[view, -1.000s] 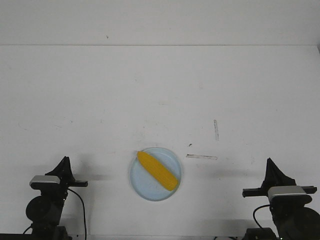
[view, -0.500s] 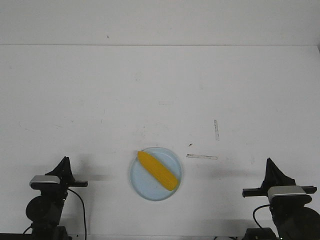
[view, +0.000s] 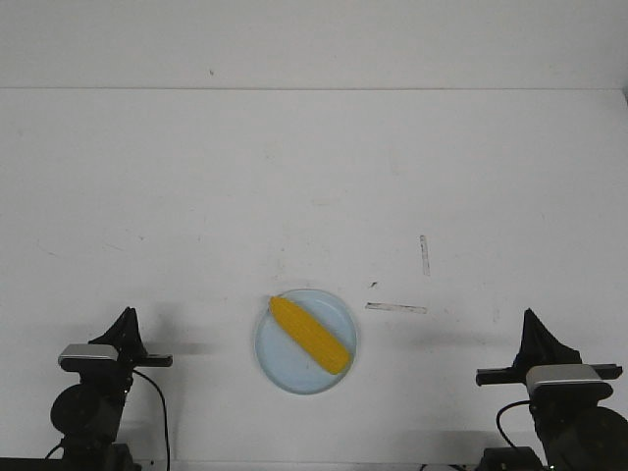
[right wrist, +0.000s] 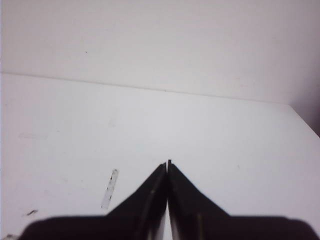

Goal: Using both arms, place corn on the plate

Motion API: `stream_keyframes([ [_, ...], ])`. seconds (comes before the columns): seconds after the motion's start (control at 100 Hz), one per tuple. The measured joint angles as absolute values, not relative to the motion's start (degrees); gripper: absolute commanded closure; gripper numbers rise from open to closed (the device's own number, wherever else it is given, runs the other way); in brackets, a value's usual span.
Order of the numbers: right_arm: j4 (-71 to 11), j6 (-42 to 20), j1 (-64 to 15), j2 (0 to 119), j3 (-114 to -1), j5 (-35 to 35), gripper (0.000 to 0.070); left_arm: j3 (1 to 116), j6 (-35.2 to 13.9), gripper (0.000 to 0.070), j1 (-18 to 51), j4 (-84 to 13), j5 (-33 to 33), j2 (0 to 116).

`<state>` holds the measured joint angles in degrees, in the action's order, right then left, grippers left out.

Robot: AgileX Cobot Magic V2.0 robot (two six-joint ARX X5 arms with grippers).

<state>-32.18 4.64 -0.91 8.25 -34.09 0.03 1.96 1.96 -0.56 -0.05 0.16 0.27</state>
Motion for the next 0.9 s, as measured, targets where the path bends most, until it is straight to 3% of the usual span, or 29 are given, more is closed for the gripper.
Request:
stream_keyframes([
  [0.34, -15.6, 2.1, 2.9, 4.9, -15.6, 0.1, 0.07, 2.0, 2.0, 0.07, -0.6, -0.1, 0.2, 0.3],
  [0.68, -5.6, -2.2, 2.9, 0.1, -1.1, -0.1, 0.07, 2.0, 2.0, 0.07, -0.6, 0.0, 0.2, 0.3],
  [0.9, -4.6, -2.4, 2.3, 0.1, -0.8, 0.0, 0.07, 2.0, 2.0, 0.07, -0.6, 0.0, 0.2, 0.3],
])
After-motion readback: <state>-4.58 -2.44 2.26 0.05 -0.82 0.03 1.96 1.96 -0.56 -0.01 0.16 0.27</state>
